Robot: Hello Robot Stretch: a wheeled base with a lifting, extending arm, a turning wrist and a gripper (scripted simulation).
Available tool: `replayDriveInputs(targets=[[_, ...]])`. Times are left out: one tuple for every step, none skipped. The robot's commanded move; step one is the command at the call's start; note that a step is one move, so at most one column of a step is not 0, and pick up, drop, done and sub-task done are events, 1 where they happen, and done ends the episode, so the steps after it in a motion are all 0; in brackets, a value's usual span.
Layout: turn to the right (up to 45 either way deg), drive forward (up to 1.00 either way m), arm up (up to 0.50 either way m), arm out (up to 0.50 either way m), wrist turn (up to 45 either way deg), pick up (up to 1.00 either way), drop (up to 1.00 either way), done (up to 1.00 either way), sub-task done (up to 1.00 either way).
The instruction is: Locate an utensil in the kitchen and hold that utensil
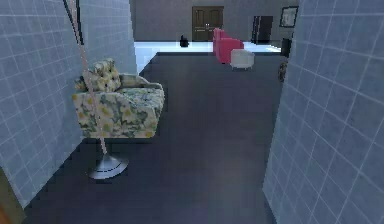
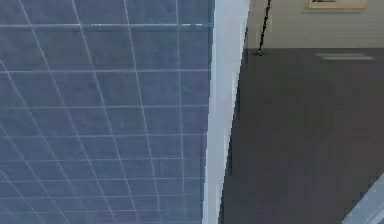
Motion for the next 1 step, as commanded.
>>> replayDriveInputs(targets=[[0.0, 1.0, 0.0, 0.0, 0.0, 0.0, 0.0, 0.0, 0.0]])
